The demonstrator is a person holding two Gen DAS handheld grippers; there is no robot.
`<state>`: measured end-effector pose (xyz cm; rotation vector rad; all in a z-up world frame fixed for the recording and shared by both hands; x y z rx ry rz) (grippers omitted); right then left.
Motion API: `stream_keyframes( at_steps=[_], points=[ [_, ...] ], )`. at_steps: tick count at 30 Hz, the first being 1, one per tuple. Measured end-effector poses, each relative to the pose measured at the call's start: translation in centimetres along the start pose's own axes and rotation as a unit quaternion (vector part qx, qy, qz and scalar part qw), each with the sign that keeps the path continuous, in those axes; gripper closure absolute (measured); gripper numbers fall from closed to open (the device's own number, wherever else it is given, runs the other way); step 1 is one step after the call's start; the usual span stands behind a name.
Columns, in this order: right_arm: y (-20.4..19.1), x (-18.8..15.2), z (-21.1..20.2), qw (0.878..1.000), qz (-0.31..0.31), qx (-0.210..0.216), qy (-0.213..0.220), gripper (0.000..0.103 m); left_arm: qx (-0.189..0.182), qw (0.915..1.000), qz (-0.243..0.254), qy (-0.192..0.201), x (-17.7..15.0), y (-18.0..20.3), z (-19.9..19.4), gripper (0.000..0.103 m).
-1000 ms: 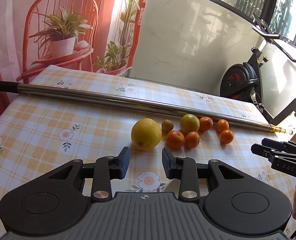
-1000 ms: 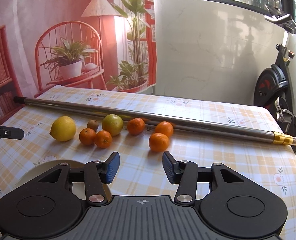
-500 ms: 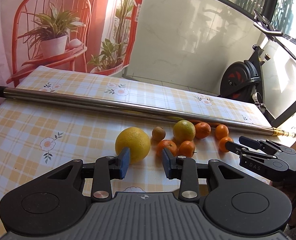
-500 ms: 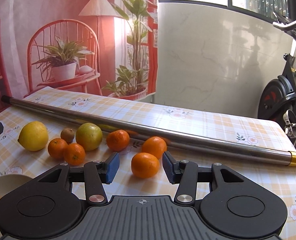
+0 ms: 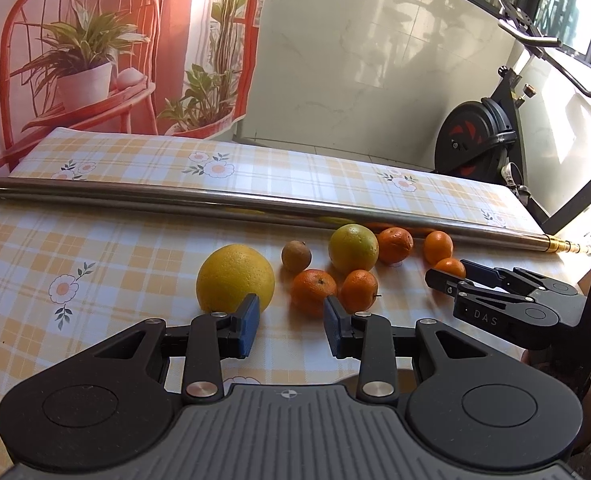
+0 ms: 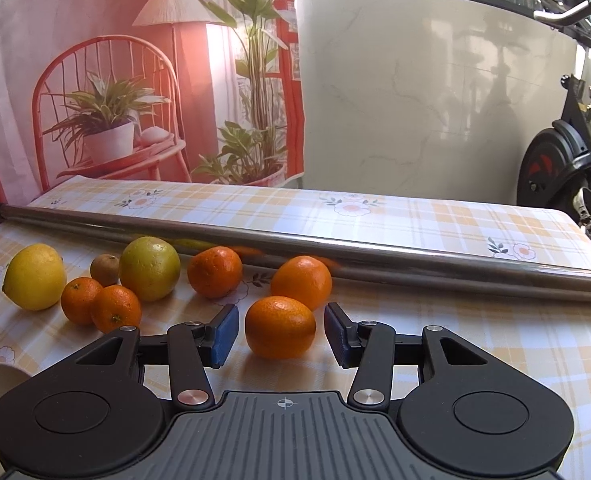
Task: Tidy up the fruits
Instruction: 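Grasp an orange tangerine with the right tool while the left tool approaches another tangerine, then grasp a second tangerine with the left tool while the right tool holds its tangerine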
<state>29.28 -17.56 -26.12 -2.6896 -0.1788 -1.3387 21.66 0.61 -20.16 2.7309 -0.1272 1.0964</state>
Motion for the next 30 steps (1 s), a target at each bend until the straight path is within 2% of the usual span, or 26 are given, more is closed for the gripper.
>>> stream_keyframes(
  at_steps=[7,9,13,23,30],
  points=[
    [0.1,-0.3,0.4,1.0,0.007,0.003,-0.011,0.06,-0.006,0.9998,0.014,-0.013,0.0,1.1,1.1,0.066],
    [0.0,-0.3,0.4,1.0,0.009,0.003,-0.013,0.067,-0.009,0.9996,0.018,-0.017,0.0,1.5,1.5,0.066],
    [0.3,-0.5,0.2,1.0,0.018,0.004,-0.01,0.067,-0.013,0.9991,0.029,-0.026,0.1,2.2,2.3,0.066],
    [1.4,-0.5,-1.0,0.999,0.048,0.003,0.022,0.068,-0.048,0.9959,0.072,-0.025,0.7,4.9,4.6,0.066],
    [1.7,-0.5,-1.2,0.998,0.055,0.007,0.025,0.068,-0.024,0.9921,0.121,-0.024,0.8,5.6,6.6,0.067]
  ],
)
Point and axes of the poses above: each gripper's, at about its wrist camera, not at the fingertips, and z roughly the way its jaws point, y to its right, x to its top, the point moved 7 cm from there along z, roughly the way its jaws point
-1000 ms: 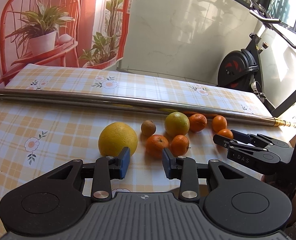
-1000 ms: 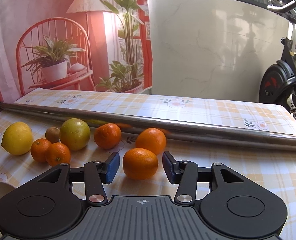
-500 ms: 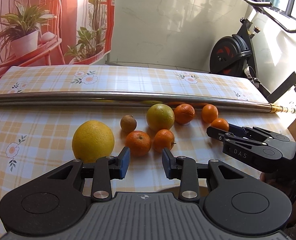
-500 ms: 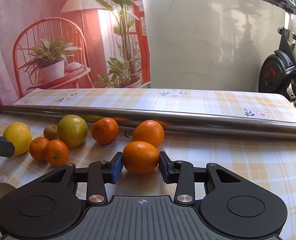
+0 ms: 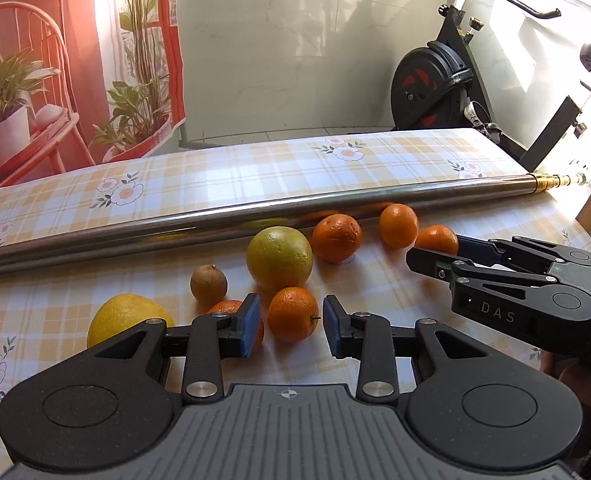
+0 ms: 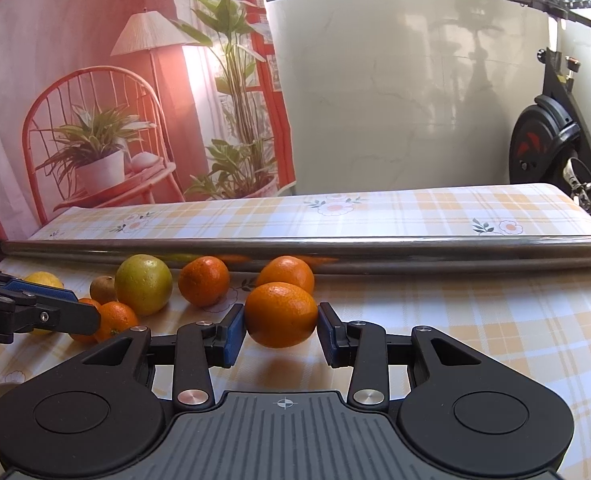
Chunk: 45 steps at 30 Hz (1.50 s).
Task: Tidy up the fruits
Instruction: 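Grasp a second tangerine with the left tool while the right tool holds its tangerine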
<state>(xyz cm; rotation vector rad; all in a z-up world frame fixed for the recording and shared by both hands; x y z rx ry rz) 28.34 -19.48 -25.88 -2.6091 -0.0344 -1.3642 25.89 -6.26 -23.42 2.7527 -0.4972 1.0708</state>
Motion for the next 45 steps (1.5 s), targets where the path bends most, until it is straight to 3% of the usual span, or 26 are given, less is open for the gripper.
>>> stream_keyframes(
  at_steps=[23,40,45],
  points=[
    [0.2,0.0,-0.1,1.0,0.01,0.004,0.003,0.067,0.013,0.9983,0.054,-0.016,-0.3,0.8,1.8,0.069],
    [-0.5,0.2,-0.2,1.0,-0.005,-0.006,-0.008,0.068,0.0,0.9998,0.017,0.011,0.2,0.4,-1.2,0.07],
    [-0.5,0.4,-1.9,1.0,0.02,-0.004,-0.013,0.068,-0.004,0.9997,0.011,0.019,0.0,0.7,-2.7,0.07]
  ],
)
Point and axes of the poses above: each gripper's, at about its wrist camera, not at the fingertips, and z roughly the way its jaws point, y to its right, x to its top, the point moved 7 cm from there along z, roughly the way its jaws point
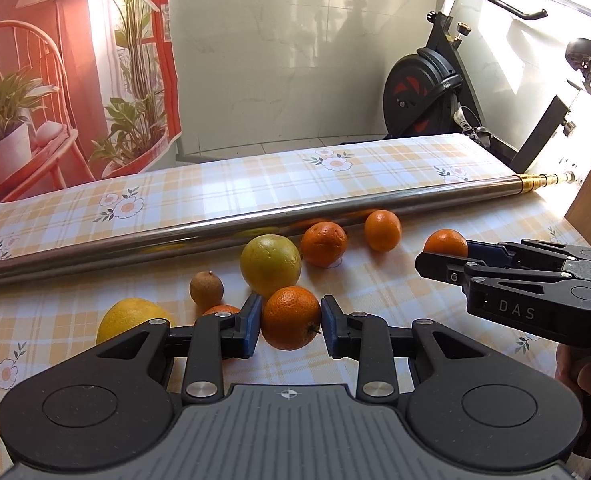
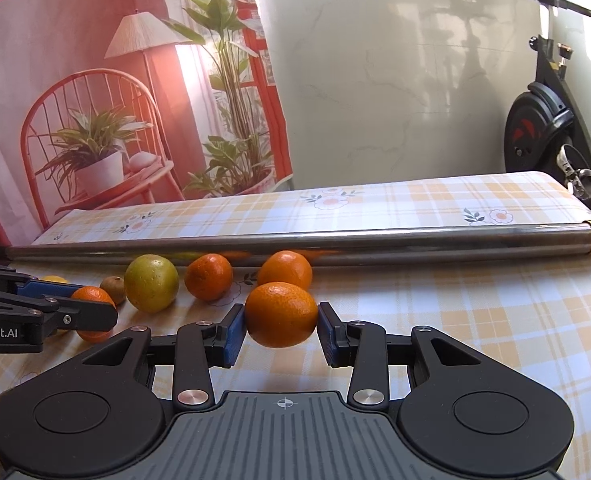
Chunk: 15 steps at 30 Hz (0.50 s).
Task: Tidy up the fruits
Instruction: 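Grasp a second tangerine with the left tool while the right tool holds its tangerine, then carry both tangerines over the white plate and open both tools to release them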
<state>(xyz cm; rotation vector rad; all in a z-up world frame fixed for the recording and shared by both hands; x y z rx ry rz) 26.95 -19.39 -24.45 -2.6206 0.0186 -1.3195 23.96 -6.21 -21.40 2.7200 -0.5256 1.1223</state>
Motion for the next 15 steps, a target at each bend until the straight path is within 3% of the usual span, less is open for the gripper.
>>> stream_keyframes(
  at_steps=[15],
  points=[
    [-4.6,-1.2,-7.2,1.0,-0.001,0.026,0.002,0.068,-0.018,0.9996,-0.022,0.003,-4.2,-1.3,-5.6,0.07]
  ],
)
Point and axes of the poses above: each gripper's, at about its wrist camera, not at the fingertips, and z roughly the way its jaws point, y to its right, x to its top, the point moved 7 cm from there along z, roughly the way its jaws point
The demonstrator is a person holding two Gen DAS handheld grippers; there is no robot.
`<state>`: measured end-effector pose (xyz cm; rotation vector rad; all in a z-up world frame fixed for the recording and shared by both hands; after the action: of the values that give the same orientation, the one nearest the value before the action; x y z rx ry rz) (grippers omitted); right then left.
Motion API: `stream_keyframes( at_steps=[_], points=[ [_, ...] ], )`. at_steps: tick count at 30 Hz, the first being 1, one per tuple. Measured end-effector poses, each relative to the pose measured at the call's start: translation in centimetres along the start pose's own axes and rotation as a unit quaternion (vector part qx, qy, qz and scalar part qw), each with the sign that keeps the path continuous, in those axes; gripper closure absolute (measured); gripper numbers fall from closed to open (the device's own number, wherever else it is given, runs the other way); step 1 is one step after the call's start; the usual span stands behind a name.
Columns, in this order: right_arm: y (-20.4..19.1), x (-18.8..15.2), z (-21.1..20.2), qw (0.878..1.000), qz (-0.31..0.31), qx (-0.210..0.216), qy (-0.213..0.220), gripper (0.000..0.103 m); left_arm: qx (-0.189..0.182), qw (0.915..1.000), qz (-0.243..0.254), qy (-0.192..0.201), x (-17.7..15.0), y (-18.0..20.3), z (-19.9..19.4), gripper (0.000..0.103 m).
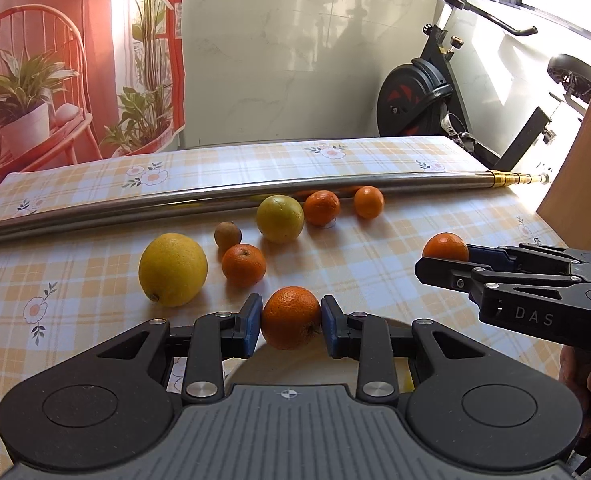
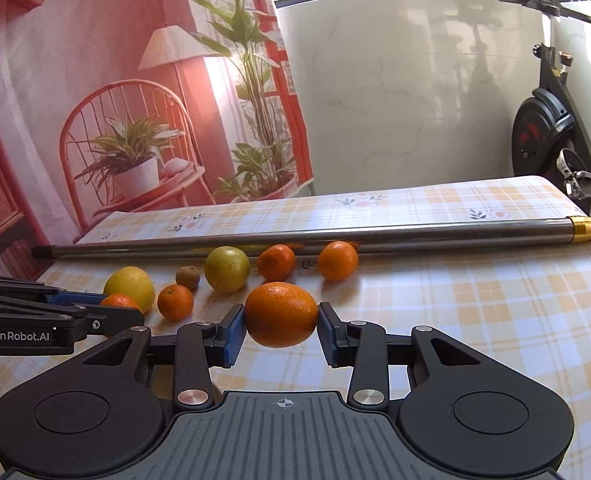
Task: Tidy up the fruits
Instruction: 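Carry both tangerines over the white plate and open both tools to release them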
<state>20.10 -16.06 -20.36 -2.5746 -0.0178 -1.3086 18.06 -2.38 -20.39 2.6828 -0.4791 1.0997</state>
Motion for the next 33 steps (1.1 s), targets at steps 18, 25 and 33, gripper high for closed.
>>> stream_keyframes(
  at_steps=[18,25,33],
  points=[
    [-5.5,-3.3,-0.6,0.997,-0.057,0.022,-0.055,0.068,0.01,0.9996,0.018,-0.019,-3.9,-1.1,-0.6,0.07],
    [-5.7,-3.9,-0.1,0.996,-0.061,0.018,-0.069,0.068,0.01,0.9996,0.015,-0.022,-4.5,-1.2,-0.3,0.07],
    [-6.0,-3.8,0.1,0.995,-0.068,0.02,-0.068,0.07,0.012,0.9995,0.013,-0.026,-4.6,-1.1,-0.2,0.069]
  ],
)
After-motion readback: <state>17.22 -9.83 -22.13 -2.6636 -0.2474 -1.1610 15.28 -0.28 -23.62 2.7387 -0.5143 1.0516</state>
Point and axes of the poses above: each gripper's, at about its wrist camera, not at the fingertips, and z roughly the way its jaws point, y to its right, x to its top, the point moved 7 cm from there along z, roughly the way its jaws point
